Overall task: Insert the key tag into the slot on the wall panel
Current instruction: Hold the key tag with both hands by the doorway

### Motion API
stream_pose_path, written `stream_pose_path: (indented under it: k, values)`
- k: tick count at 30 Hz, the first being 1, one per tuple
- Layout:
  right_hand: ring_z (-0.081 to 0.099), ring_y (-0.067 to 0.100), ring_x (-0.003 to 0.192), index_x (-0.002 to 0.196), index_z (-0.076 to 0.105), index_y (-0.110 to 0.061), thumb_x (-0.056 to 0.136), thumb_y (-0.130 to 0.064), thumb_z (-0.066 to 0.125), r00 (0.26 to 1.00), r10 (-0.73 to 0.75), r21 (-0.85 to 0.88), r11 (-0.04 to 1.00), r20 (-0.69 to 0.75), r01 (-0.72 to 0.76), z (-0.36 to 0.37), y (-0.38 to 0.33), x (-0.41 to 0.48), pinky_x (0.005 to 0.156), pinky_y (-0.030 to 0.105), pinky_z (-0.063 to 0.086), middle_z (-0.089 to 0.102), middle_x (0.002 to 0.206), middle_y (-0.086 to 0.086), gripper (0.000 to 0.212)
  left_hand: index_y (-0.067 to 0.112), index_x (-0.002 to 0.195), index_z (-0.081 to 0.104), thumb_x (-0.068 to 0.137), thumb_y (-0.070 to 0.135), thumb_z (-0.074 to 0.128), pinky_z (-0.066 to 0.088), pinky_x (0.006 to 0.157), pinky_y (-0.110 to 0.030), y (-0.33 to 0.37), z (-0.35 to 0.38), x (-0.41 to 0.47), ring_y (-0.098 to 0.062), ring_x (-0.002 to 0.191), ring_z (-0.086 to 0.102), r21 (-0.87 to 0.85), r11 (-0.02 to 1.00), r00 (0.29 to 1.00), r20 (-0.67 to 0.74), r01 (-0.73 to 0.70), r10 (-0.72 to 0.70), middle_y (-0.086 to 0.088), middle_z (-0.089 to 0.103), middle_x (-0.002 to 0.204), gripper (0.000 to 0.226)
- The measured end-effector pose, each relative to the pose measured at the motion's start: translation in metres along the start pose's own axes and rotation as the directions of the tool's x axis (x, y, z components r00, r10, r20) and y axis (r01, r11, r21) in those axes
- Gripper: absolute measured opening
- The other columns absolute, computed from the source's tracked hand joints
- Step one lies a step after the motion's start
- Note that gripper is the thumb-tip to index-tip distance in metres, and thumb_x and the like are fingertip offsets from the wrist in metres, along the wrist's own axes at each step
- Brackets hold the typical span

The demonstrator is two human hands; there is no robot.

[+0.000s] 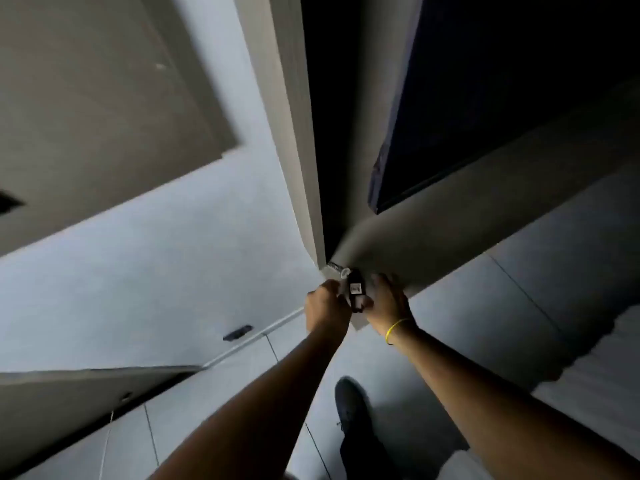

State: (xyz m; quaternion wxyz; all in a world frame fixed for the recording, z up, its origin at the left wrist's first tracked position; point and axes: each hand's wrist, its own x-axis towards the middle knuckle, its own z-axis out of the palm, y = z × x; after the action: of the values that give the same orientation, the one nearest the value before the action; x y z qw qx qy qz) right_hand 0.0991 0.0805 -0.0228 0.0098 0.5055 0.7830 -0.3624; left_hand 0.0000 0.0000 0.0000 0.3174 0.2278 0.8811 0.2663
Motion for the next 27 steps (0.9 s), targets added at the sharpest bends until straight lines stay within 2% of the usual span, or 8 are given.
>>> stream_pose_path:
  k: [4, 8, 11, 14, 17, 19, 22, 27]
  values:
    - [0.062, 0.042, 0.117, 0.116, 0.066, -0.007, 0.086, -0.011, 0.068, 0.997, 0.024, 0.112, 0.994, -0.067, -0.017, 0.025, -0.003, 0.015, 0.094, 0.046, 0.053, 0.06, 0.124, 0.017, 0.03, 0.006, 0.097, 0.071, 0.091, 0.017, 0.054, 0.04, 0.069, -0.034, 0.007, 0.026, 0.034, -0.043, 0.094, 0.069, 0.04, 0.999, 0.999, -0.025, 0.022, -0.021, -0.022, 0.076, 0.1, 0.021]
    - [0.063, 0.041, 0.117, 0.12, 0.071, -0.006, 0.086, -0.004, 0.065, 0.993, 0.038, 0.226, 0.974, -0.11, -0.012, 0.034, -0.003, 0.03, 0.095, 0.041, 0.047, 0.069, 0.123, 0.02, 0.034, 0.006, 0.095, 0.071, 0.09, 0.012, 0.053, 0.041, 0.069, -0.035, 0.002, 0.034, 0.05, -0.044, 0.097, 0.068, 0.002, 0.995, 0.994, -0.04, 0.102, -0.101, -0.022, 0.077, 0.099, 0.02]
    - [0.067, 0.036, 0.1, 0.113, 0.073, 0.003, 0.087, 0.005, 0.06, 0.99, 0.141, 0.425, 0.898, -0.025, -0.117, 0.035, 0.001, 0.035, 0.091, 0.042, 0.055, 0.075, 0.106, 0.022, 0.029, 0.005, 0.086, 0.076, 0.088, 0.008, 0.062, 0.043, 0.067, -0.032, -0.007, 0.032, 0.054, -0.042, 0.092, 0.066, -0.171, 0.968, 0.983, 0.015, 0.185, -0.185, -0.022, 0.076, 0.089, 0.014]
    - [0.054, 0.025, 0.081, 0.101, 0.072, 0.012, 0.094, 0.007, 0.052, 0.978, 0.202, 0.55, 0.812, 0.05, -0.196, 0.033, 0.0, 0.029, 0.075, 0.035, 0.044, 0.066, 0.083, 0.02, 0.021, 0.002, 0.081, 0.08, 0.084, 0.004, 0.071, 0.047, 0.063, -0.031, -0.018, 0.016, 0.04, -0.031, 0.07, 0.061, -0.427, 0.864, 0.964, 0.113, 0.268, -0.242, -0.021, 0.072, 0.076, 0.01]
    - [0.049, 0.024, 0.056, 0.091, 0.072, 0.012, 0.097, 0.005, 0.056, 0.979, 0.164, 0.634, 0.747, 0.117, -0.201, 0.027, -0.019, 0.007, 0.062, 0.037, 0.042, 0.058, 0.064, 0.013, 0.019, 0.005, 0.074, 0.079, 0.089, 0.001, 0.068, 0.056, 0.064, -0.032, -0.033, -0.018, 0.013, -0.024, 0.066, 0.064, -0.58, 0.77, 0.962, 0.202, 0.268, -0.182, -0.01, 0.07, 0.068, 0.019]
    - [0.059, 0.013, 0.047, 0.084, 0.078, -0.004, 0.097, 0.006, 0.062, 0.982, 0.112, 0.673, 0.716, 0.153, -0.186, 0.018, -0.041, -0.014, 0.048, 0.028, 0.047, 0.069, 0.058, 0.001, 0.024, 0.007, 0.076, 0.08, 0.091, 0.002, 0.069, 0.058, 0.065, -0.032, -0.042, -0.052, -0.007, -0.022, 0.066, 0.066, -0.621, 0.747, 0.969, 0.206, 0.239, -0.138, -0.009, 0.073, 0.069, 0.019]
    - [0.067, 0.004, 0.052, 0.081, 0.079, -0.021, 0.093, 0.008, 0.066, 0.98, -0.052, 0.714, 0.692, 0.19, -0.102, -0.002, -0.095, -0.054, 0.045, 0.019, 0.05, 0.076, 0.06, -0.008, 0.034, 0.004, 0.088, 0.082, 0.096, 0.009, 0.07, 0.058, 0.059, -0.026, -0.05, -0.13, -0.041, -0.019, 0.064, 0.069, -0.664, 0.738, 0.989, 0.147, 0.121, -0.03, -0.007, 0.076, 0.071, 0.015]
    - [0.074, 0.014, 0.06, 0.093, 0.082, -0.014, 0.091, 0.006, 0.07, 0.931, -0.345, 0.721, 0.674, 0.116, 0.16, -0.051, -0.225, -0.115, 0.042, 0.025, 0.049, 0.081, 0.07, 0.001, 0.023, -0.002, 0.097, 0.082, 0.099, 0.011, 0.071, 0.058, 0.062, -0.028, -0.039, -0.287, -0.096, -0.02, 0.069, 0.07, -0.628, 0.759, 0.98, -0.037, -0.174, 0.194, -0.013, 0.08, 0.083, 0.017]
